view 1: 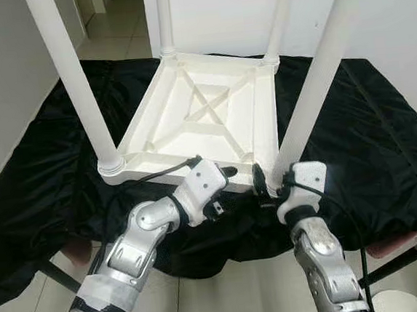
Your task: Building children table
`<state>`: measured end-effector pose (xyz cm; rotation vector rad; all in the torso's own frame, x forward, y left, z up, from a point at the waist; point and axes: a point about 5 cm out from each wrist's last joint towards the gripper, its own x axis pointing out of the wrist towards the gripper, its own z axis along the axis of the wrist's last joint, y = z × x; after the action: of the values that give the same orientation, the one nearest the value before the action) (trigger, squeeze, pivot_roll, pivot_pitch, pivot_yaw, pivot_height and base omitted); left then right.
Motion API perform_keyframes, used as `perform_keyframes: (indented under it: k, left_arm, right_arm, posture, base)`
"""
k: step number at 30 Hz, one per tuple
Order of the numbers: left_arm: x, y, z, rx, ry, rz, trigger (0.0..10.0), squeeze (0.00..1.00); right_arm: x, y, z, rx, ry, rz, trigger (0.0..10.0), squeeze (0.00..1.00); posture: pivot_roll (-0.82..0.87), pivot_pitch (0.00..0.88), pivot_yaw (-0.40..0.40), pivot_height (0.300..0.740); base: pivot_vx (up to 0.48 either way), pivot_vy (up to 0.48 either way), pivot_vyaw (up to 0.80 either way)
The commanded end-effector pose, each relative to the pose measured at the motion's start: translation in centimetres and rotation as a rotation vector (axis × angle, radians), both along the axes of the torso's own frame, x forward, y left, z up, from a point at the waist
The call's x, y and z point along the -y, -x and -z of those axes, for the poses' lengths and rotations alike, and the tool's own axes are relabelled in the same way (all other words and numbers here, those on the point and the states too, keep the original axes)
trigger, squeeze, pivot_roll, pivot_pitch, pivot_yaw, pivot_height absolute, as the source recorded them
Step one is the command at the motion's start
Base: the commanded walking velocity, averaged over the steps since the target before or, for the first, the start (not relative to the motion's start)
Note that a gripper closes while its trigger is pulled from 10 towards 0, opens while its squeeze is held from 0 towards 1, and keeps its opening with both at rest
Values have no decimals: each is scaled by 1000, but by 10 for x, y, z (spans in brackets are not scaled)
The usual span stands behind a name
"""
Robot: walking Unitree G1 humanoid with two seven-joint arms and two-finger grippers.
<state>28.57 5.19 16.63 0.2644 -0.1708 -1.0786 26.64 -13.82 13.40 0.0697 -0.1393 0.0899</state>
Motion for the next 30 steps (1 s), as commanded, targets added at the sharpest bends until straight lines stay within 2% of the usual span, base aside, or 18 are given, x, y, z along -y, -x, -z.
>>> perform_keyframes:
  k: [1,5,8,10,15,17,26,27,30]
  left_arm:
    - [-3,1,-1,-13,20,-11,10000,0]
    - [-8,1,-3,-32,57,-30,10000,0]
    - [-15,1,-10,-91,150,-40,10000,0]
    - [-18,2,-13,-113,170,-26,10000,0]
    - [-21,2,-13,-125,166,-22,10000,0]
    - [-20,2,-15,-131,177,-17,10000,0]
    - [-16,3,-17,-138,172,-9,10000,0]
    - [-13,4,-16,-151,162,9,10000,0]
    - [-12,5,-15,-159,157,19,10000,0]
  right_arm:
    - [3,3,1,9,-8,-5,10000,0]
    - [13,6,3,17,3,-11,10000,0]
    - [28,5,-1,35,38,-39,10000,0]
    - [36,2,-5,49,60,-84,10000,0]
    - [45,-1,-11,54,98,-156,10000,0]
    - [49,-7,-14,33,129,-262,10000,0]
    - [55,-23,-19,-14,177,-444,10000,0]
    - [57,-27,-19,-31,200,-502,10000,0]
    - [57,-28,-19,-37,208,-519,10000,0]
  posture:
    - [-32,54,-37,740]
    - [-28,60,-39,740]
    - [-29,57,-37,740]
    - [-28,63,-32,740]
    - [-28,65,-30,740]
    - [-24,70,-25,740]
    - [-29,69,-20,740]
    - [-33,64,-17,740]
    - [-33,64,-17,740]
  base:
    - [0,0,0]
    - [0,0,0]
    - [0,0,0]
    - [0,0,0]
    - [0,0,0]
    - [0,0,0]
    - [0,0,0]
    - [0,0,0]
    - [0,0,0]
